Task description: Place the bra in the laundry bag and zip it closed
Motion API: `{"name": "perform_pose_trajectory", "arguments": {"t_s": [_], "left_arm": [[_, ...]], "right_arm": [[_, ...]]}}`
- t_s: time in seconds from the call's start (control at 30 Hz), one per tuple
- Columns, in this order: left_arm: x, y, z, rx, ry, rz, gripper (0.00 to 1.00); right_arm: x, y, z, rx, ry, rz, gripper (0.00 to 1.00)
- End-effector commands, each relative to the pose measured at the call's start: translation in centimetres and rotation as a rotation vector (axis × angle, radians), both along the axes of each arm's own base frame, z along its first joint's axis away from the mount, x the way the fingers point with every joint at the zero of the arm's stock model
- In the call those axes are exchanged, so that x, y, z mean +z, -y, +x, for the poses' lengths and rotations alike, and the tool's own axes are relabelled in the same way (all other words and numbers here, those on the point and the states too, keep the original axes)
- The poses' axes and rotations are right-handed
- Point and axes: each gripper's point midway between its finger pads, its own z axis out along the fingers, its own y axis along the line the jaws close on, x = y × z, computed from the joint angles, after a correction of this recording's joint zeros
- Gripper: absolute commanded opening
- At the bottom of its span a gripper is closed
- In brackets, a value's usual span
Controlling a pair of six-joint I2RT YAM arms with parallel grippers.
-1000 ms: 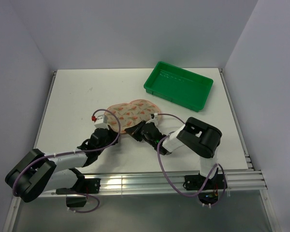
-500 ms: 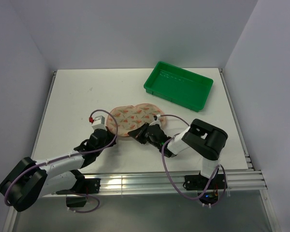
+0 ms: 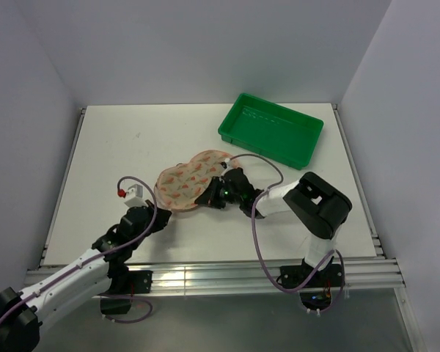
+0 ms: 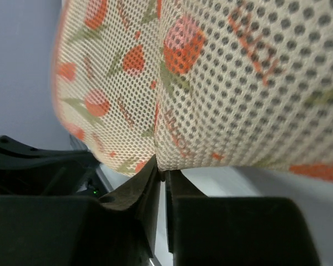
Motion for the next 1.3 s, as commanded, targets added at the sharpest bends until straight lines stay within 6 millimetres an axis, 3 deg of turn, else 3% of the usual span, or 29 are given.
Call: {"name": "perform_pose_trajectory", "arguments": {"t_s": [0.0,0.03,0.1,0.13,0.23,0.27,0.3,0.33,0.37,0.4,0.47,0.5,0.63,0.7,0.73,0.77,0.83,0.97,1.0,1.1,1.27], "left_arm": [[-2.3,-0.1,-1.5,-0.009,-0.087,-0.024,0.00],[-2.9,0.0,-1.9,-0.011,-0.103,-0.030,0.00],[-3.0,0.2,-2.1,-0.020,-0.095,-0.046,0.00],[-3.1,0.5,-2.2,-0.031,-0.089,-0.062,0.00],[-2.0,1.7,-1.8,-0.064,-0.053,-0.095,0.00],[-1.5,2.2,-1.7,-0.084,-0.044,-0.106,0.00],[0.1,3.2,-1.3,-0.106,-0.004,-0.138,0.00],[0.1,3.7,-1.2,-0.121,-0.009,-0.136,0.00],[0.6,4.3,-1.1,-0.139,0.000,-0.147,0.00],[1.7,5.0,-0.7,-0.156,0.034,-0.170,0.00],[1.8,6.3,-0.6,-0.197,0.023,-0.175,0.00],[1.9,6.9,-0.5,-0.214,0.026,-0.178,0.00],[1.3,8.9,-0.7,-0.278,-0.001,-0.169,0.00],[0.9,8.9,-0.8,-0.286,-0.009,-0.162,0.00],[0.9,9.0,-0.9,-0.291,-0.007,-0.160,0.00],[0.9,9.0,-0.9,-0.292,-0.004,-0.159,0.00],[1.1,9.1,-0.9,-0.298,0.005,-0.152,0.00],[0.8,8.8,-1.1,-0.291,0.001,-0.143,0.00],[0.7,8.7,-1.2,-0.290,0.002,-0.137,0.00],[0.3,8.5,-1.5,-0.291,-0.005,-0.127,0.00],[-0.8,7.9,-1.8,-0.284,-0.028,-0.088,0.00]], "right_arm": [[1.8,-1.1,0.3,0.112,0.095,-0.108,0.20],[2.3,-1.4,0.6,0.112,0.116,-0.112,0.38],[3.2,-1.9,1.4,0.111,0.132,-0.108,0.58],[3.4,-1.9,1.6,0.118,0.145,-0.116,0.73],[2.8,-1.2,1.2,0.113,0.125,-0.141,0.90],[3.2,-0.9,0.7,0.111,0.127,-0.130,0.92],[2.0,-0.2,-0.9,0.116,0.109,-0.141,0.93],[1.8,0.2,-1.6,0.091,0.087,-0.131,0.93],[3.0,0.6,-1.5,0.046,0.125,-0.091,0.93],[1.0,2.1,-3.3,0.032,0.083,-0.106,0.94],[2.0,2.0,-4.4,-0.010,0.058,-0.006,0.94],[1.2,2.6,-5.2,-0.016,0.035,0.000,0.94],[1.7,1.6,-5.0,-0.020,0.009,0.063,0.94],[3.1,0.7,-4.5,-0.026,0.027,0.135,0.94],[2.3,0.5,-4.3,-0.045,-0.004,0.140,0.94],[2.9,0.1,-4.0,-0.048,0.004,0.175,0.94],[1.7,-0.2,-3.5,-0.084,-0.044,0.189,0.88],[1.8,-0.8,-2.2,-0.131,-0.053,0.248,0.70],[1.7,-0.8,-2.0,-0.141,-0.050,0.246,0.58],[1.8,-0.8,-1.2,-0.170,-0.028,0.242,0.33],[1.8,-0.4,-0.7,-0.192,-0.003,0.228,0.06]]}}
